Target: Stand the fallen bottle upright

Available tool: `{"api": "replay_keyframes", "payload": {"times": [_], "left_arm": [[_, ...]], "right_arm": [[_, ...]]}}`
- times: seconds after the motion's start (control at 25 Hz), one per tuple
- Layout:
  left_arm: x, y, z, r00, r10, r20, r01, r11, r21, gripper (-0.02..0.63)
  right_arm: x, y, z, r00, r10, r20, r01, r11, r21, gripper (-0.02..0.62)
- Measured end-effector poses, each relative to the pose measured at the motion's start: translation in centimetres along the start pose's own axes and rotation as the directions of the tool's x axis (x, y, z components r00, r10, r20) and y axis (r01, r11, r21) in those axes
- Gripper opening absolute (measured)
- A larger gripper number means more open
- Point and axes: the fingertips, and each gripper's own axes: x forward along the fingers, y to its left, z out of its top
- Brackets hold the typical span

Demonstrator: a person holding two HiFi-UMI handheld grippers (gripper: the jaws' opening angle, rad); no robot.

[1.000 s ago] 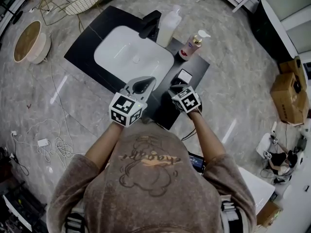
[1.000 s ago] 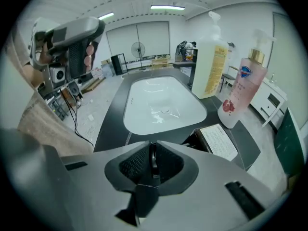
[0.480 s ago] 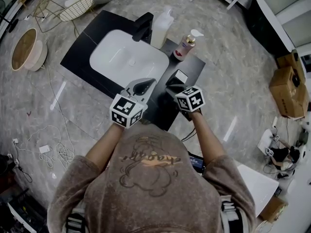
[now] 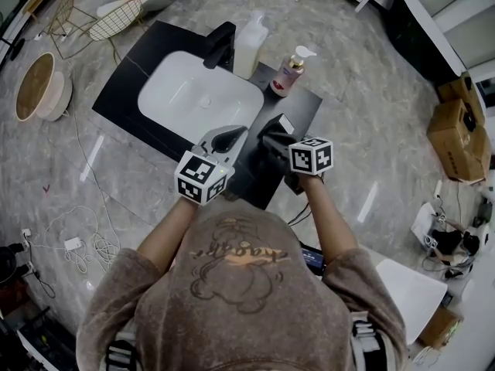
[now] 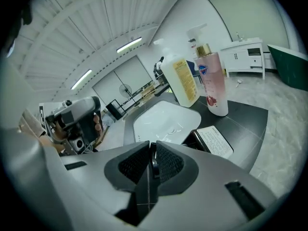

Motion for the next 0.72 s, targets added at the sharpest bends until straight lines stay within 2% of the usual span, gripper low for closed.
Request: {"api": "replay_keyframes", "payload": {"times": [0.36, 0.72], "left_arm": [[0.8, -0.5, -0.1, 1.000, -0.018, -0.005, 0.018, 1.000, -0.005, 0.018], [1.0, -0.8, -0.4, 1.000, -0.029, -0.011, 0.029, 1.000, -0.009, 0.018]], "right_arm": [[-1.1, -0.1, 0.8, 0.997, 0.016, 0.081, -0.025, 0.994, 0.105, 0.049], [-1.9, 1.3, 1.8, 0.981, 0.067, 0.183, -0.110, 0.965, 0.237, 0.047]]}}
